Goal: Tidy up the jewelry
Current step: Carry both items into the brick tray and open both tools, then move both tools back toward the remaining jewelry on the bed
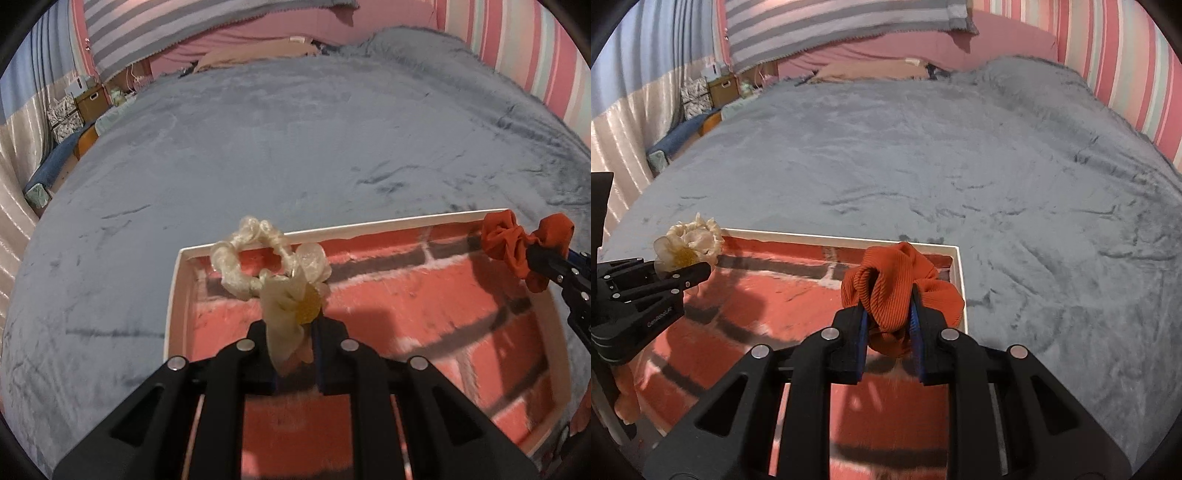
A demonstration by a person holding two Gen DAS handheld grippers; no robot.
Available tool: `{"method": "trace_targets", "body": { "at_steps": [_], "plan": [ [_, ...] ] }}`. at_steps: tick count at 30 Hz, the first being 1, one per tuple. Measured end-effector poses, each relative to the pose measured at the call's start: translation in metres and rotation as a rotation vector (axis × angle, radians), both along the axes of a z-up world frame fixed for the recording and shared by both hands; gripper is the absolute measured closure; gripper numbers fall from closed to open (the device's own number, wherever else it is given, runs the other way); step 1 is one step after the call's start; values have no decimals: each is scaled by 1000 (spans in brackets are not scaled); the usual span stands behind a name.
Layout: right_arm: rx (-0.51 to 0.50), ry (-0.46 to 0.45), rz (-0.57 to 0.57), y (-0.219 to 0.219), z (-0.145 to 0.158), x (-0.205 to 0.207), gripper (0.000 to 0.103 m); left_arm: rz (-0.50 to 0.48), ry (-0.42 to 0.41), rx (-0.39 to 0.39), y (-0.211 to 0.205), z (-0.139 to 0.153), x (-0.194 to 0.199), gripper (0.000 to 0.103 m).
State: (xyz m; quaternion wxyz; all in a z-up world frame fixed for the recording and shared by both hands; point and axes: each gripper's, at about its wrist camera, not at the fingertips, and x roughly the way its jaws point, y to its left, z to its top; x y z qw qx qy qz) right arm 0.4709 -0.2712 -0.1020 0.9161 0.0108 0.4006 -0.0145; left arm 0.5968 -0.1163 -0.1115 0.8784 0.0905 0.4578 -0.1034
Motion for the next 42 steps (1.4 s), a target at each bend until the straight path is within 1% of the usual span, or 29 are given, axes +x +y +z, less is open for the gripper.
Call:
{"method": "trace_targets", "body": {
  "at_steps": [3,4,7,12,15,18,19,20,21,22,23,25,26,27,28,29,31,32,34,36,38,40,42],
  "plan": [
    [-26,33,0,4,-11,14,83,8,34,-3,0,-13,12,89],
    [-26,51,-3,4,-16,19,83,7,45,5,-2,-16,14,89],
    [-16,93,-9,5,-26,28,83,-13,100,-8,-5,-24,21,89],
    [-5,127,-12,6,-32,39,83,-6,115,-3,-5,-25,30,87],
    [-12,144,-4,9,-33,43,81,-6,116,-1,-3,-24,30,86],
    [-6,154,-4,9,-35,43,75,-4,120,3,-4,-24,28,85],
    [-7,159,-2,10,-35,43,72,-2,122,4,-2,-24,28,82],
    [-10,164,2,11,-35,43,71,3,124,8,-1,-24,27,76],
    [-12,164,5,11,-34,42,67,5,126,12,0,-24,25,71],
    [-9,160,7,11,-32,40,63,6,124,15,0,-23,23,65],
    [-3,154,9,10,-29,39,61,7,118,17,1,-21,21,62],
    [7,141,9,7,-22,34,51,2,117,1,5,-16,15,60],
    [15,136,11,5,-20,31,49,1,115,-12,7,-12,12,58],
    [26,127,15,4,-15,28,48,-3,108,-19,8,-8,8,57],
    [40,112,20,1,-10,23,44,-13,94,-31,10,-2,2,53],
    [43,99,21,0,-5,19,42,-20,71,-42,12,5,-5,46],
    [35,57,20,-3,8,6,31,-14,10,-50,16,19,-22,39],
    [34,40,17,-3,12,1,29,-13,-22,-52,19,27,-32,34],
    [44,0,6,-7,23,-15,23,2,-84,-48,25,40,-49,33],
    [46,-41,-4,-8,33,-33,20,15,-145,-49,32,54,-69,32],
    [44,-74,-13,-7,43,-50,17,25,-174,-70,39,65,-87,32],
    [35,-110,-17,-5,53,-67,12,35,-195,-95,49,75,-105,32],
    [12,-170,-27,-3,64,-92,8,32,-221,-103,55,83,-125,27]
  ]
}}
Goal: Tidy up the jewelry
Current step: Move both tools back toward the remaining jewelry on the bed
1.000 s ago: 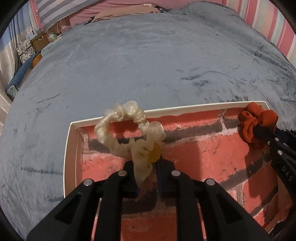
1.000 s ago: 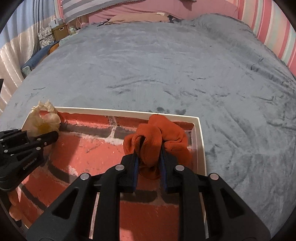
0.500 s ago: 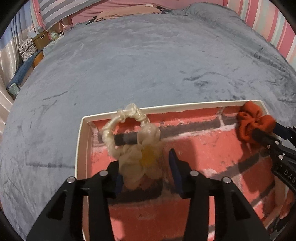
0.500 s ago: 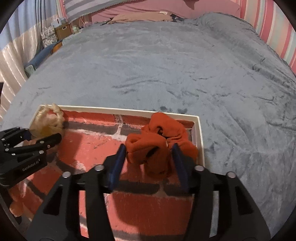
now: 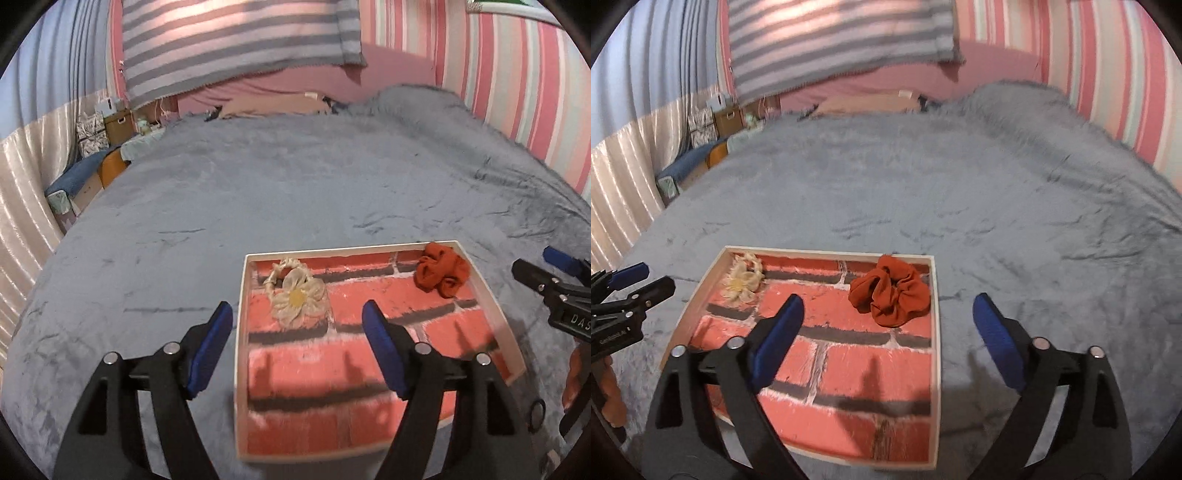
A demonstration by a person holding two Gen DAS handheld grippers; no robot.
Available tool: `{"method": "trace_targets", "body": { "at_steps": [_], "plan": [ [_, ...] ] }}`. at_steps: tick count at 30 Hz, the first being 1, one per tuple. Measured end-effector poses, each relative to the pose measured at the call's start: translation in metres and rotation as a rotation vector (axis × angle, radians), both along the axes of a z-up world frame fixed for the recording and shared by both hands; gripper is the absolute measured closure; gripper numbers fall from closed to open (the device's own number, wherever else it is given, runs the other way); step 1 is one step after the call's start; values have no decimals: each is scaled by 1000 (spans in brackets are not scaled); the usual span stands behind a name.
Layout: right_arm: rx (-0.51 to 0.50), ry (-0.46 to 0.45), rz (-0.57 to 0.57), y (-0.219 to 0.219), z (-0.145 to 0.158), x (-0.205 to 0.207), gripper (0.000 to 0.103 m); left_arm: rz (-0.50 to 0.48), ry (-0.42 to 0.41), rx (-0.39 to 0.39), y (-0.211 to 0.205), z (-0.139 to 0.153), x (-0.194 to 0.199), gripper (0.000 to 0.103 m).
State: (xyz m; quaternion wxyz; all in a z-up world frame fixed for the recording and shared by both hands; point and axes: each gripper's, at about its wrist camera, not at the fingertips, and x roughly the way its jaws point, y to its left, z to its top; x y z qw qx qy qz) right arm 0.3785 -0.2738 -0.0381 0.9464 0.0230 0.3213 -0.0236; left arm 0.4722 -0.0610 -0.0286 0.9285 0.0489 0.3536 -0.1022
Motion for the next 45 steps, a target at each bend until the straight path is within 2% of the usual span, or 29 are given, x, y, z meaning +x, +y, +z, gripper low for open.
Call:
{"method": "trace_targets", "body": {
  "at_steps": [1,2,8,13,18,21,25,35,45],
  "plan": [
    [-11,-29,-5,0,5,-13,6,1,-15,2,3,4,-10,17],
    [-16,-48,-9,2,8,-21,6,2,-39,8,5,8,-23,13],
    [-62,-123,-29,10,22,-80,4,-26,-123,32,12,26,-87,13],
    [-63,-153,-54,10,27,-128,4,-26,-187,14,23,39,-143,11],
    [-89,-149,-70,8,23,-171,4,-44,-231,13,28,40,-195,11],
    [-92,-129,-96,5,18,-195,4,-68,-190,-37,36,37,-216,11],
    [-94,-134,-129,-2,16,-230,4,-45,-146,-100,52,35,-238,11],
    [-82,-162,-162,-12,4,-302,4,11,-163,-103,74,31,-295,11],
    [-58,-100,-155,-9,-27,-337,4,-7,-137,-119,71,5,-330,11]
  ]
}}
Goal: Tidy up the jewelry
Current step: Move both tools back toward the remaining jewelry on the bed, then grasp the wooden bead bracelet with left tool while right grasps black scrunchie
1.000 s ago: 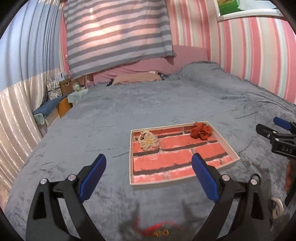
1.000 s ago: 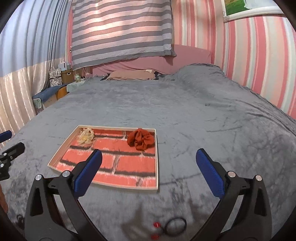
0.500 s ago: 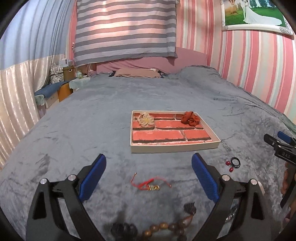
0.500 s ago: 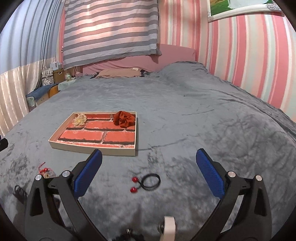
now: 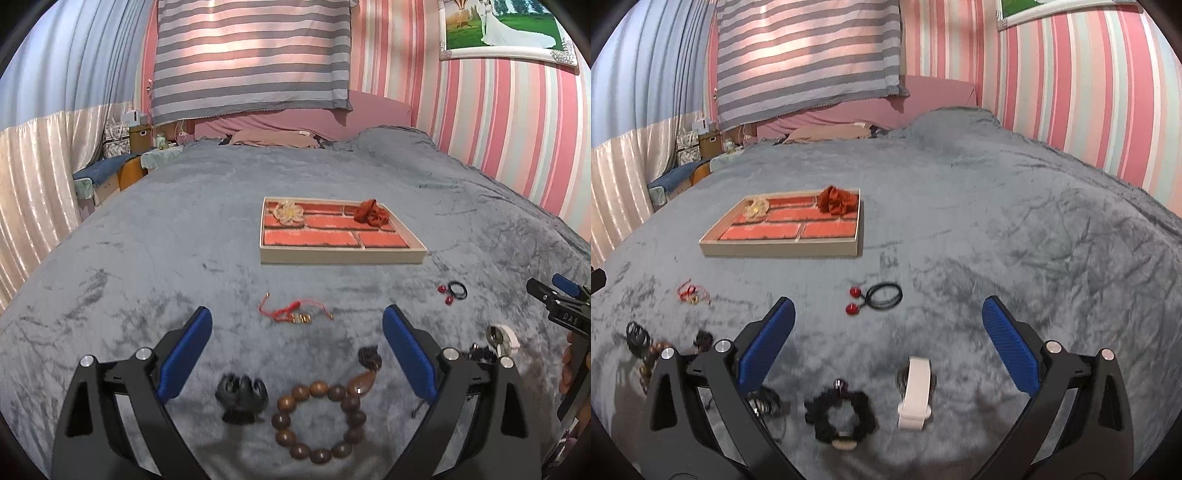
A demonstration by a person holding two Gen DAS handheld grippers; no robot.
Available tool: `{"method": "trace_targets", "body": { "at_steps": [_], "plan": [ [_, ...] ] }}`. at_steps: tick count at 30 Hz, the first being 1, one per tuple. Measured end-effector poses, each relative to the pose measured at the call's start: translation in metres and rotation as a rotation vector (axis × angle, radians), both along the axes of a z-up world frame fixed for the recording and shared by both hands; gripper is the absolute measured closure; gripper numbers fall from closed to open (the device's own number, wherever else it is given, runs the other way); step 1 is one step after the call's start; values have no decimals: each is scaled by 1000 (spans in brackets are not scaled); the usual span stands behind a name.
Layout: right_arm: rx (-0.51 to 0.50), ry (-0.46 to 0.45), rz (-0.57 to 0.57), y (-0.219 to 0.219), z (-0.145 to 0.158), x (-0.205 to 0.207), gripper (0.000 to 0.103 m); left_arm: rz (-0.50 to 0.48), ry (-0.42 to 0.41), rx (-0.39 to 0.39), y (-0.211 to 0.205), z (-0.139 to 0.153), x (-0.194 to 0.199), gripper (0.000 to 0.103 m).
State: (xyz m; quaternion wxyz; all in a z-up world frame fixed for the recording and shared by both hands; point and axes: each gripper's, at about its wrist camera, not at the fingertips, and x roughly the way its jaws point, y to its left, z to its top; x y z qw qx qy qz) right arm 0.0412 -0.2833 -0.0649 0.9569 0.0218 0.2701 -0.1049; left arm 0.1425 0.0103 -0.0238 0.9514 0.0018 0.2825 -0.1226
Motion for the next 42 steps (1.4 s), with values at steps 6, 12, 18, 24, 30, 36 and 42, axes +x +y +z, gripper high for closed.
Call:
{"method": "trace_targets", "body": {
  "at_steps": [6,12,18,24,30,36,42],
  "plan": [
    [41,25,7,-2,-22,-16,4,-16,12,10,-4,-21,-19,11],
    [35,39,21,6,-41,-29,10,-23,28,4,-7,-41,-32,11],
    [54,79,47,8,-56,-33,23,-17,36,4,-12,-54,-38,12],
    [42,127,76,16,-73,-31,34,-15,37,27,-19,-63,-39,13],
    [44,182,79,17,-88,-20,46,-33,76,54,-25,-80,-32,18],
    [39,225,73,17,-100,-11,51,-55,120,67,-31,-94,-22,18],
    [74,263,78,11,-110,-1,60,-73,196,74,-34,-107,-9,34]
  ]
}}
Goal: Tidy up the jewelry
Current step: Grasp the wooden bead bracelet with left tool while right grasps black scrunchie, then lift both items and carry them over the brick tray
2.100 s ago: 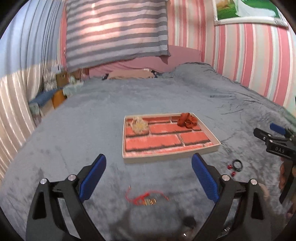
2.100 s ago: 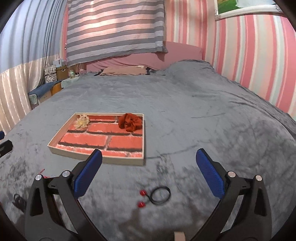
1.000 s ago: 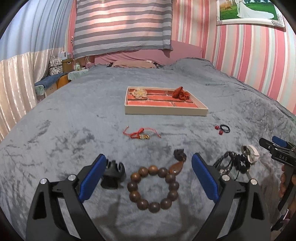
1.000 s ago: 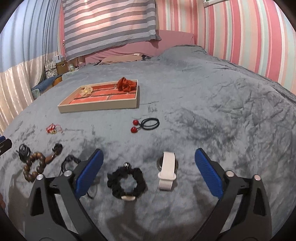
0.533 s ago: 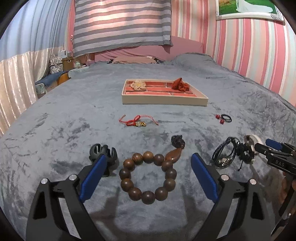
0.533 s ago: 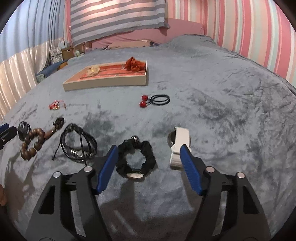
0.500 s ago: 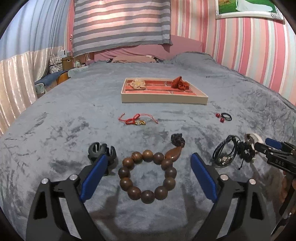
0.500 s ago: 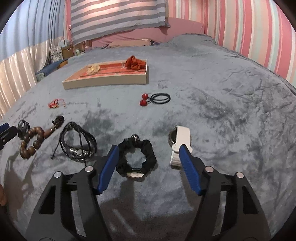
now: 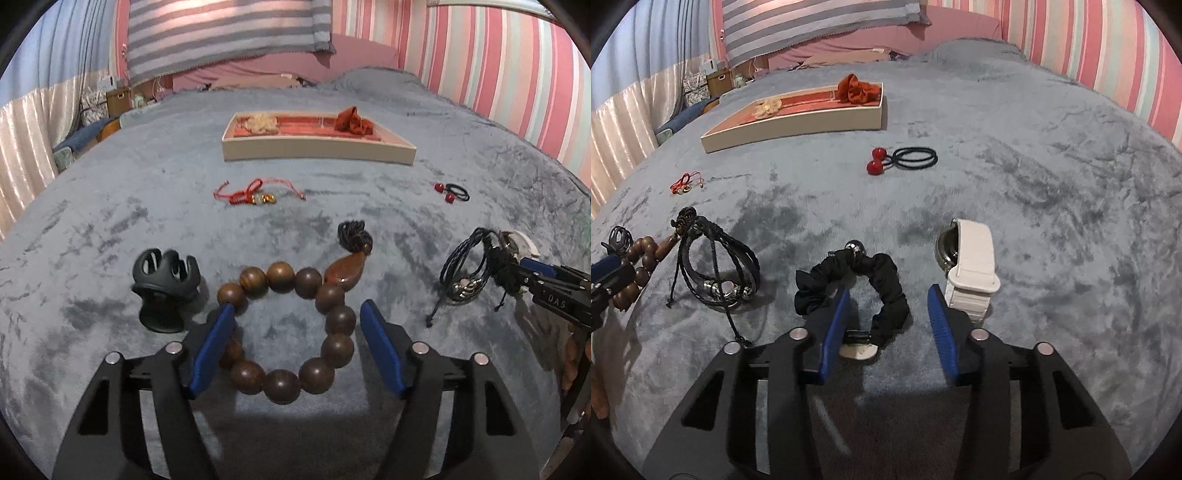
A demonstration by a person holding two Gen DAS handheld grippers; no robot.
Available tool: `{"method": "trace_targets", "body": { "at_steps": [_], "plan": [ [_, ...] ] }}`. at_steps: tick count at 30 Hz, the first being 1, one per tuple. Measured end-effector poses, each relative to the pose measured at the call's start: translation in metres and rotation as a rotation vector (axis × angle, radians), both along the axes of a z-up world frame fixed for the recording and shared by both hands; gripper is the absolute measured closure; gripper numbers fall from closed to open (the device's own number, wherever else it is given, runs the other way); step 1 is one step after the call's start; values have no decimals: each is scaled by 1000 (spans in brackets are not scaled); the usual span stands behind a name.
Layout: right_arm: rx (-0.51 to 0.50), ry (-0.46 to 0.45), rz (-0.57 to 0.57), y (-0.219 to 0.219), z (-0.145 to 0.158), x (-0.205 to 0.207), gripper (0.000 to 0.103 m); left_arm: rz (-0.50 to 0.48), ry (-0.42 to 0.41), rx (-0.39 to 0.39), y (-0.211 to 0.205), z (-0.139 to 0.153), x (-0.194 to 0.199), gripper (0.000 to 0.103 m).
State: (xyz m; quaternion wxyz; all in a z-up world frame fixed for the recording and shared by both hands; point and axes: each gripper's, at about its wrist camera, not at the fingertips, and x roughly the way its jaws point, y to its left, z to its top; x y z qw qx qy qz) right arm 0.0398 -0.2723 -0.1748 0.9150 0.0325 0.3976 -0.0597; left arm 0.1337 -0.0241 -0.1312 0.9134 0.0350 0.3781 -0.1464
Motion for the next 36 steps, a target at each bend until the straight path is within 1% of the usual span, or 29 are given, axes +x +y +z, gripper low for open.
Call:
{"method": "trace_targets", "body": {
  "at_steps": [5,11,14,16,18,19,22,24,25,27,29,31,33,34,36],
  "plan": [
    [17,11,-1,-2,-4,4,62,-19,17,11,-4,-5,3,34],
    [-5,21,3,2,-7,9,65,-36,39,26,-9,-12,6,34],
    [-4,24,6,2,-8,10,68,-36,49,42,-12,-15,8,34],
    [-2,26,10,3,-8,11,73,-35,52,46,-13,-16,9,34],
    [0,29,18,4,-9,12,76,-38,59,42,-13,-17,10,40],
    [-1,29,19,5,-9,13,78,-41,65,39,-14,-18,11,47],
    [6,29,24,5,-10,14,82,-41,69,33,-13,-18,12,49],
    [14,27,30,5,-10,14,85,-49,71,28,-13,-18,11,57],
    [16,27,33,5,-10,14,88,-54,72,28,-14,-19,11,62],
    [15,27,38,6,-10,14,90,-60,71,35,-15,-19,10,67],
    [14,26,42,6,-10,15,91,-68,72,29,-16,-19,10,76],
    [19,21,45,6,-9,14,92,-70,75,24,-15,-19,9,79],
    [22,14,46,6,-8,13,93,-72,77,16,-14,-18,9,80],
    [21,10,47,6,-7,12,93,-73,76,13,-14,-17,8,83],
    [17,0,47,7,-5,11,93,-72,73,6,-13,-16,7,84]
  ]
}}
